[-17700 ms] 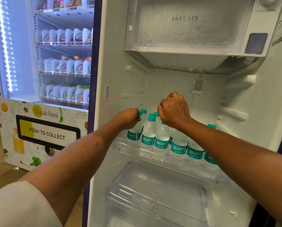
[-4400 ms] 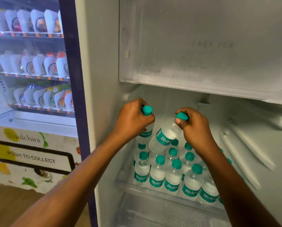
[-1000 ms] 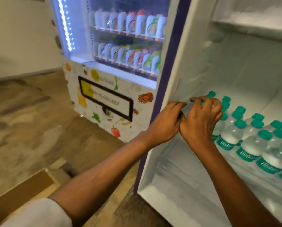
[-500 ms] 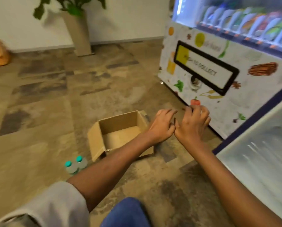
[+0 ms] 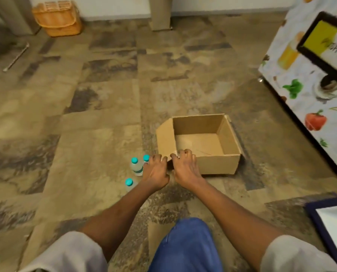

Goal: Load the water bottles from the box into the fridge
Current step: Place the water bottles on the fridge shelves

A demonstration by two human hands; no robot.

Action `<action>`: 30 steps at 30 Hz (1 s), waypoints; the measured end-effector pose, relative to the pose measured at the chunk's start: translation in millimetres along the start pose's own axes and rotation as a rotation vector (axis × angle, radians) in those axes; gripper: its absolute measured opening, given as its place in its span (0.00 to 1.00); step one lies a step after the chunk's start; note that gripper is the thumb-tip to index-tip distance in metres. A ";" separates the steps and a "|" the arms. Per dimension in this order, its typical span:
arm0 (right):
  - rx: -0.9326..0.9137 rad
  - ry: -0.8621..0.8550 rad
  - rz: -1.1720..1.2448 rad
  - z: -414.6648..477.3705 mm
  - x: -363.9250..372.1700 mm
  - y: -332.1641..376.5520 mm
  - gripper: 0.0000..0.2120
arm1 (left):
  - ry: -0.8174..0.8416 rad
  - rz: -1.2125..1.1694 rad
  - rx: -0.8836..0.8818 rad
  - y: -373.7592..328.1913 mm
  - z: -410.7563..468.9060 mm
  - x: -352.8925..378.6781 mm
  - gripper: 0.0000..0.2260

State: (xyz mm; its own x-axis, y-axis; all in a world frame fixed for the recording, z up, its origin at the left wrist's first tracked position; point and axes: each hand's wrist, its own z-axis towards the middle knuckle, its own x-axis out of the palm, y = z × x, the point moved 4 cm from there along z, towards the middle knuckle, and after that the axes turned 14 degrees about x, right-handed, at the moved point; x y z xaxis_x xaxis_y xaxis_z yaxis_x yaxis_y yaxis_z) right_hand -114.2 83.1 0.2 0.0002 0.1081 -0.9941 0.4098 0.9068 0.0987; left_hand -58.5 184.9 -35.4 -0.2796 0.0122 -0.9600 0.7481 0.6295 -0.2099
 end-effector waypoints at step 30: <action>-0.174 0.379 0.115 56.7 110.9 86.2 0.20 | 0.211 -0.026 -0.414 121.6 -22.8 64.4 0.06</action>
State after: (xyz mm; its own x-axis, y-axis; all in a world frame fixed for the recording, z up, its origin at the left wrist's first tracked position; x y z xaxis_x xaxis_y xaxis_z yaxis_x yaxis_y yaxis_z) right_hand -27.1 150.1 -104.0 -0.3116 0.3251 -0.8929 0.2671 0.9317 0.2460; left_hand 0.7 280.0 -118.6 -0.4433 0.1228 -0.8879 0.4479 0.8884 -0.1007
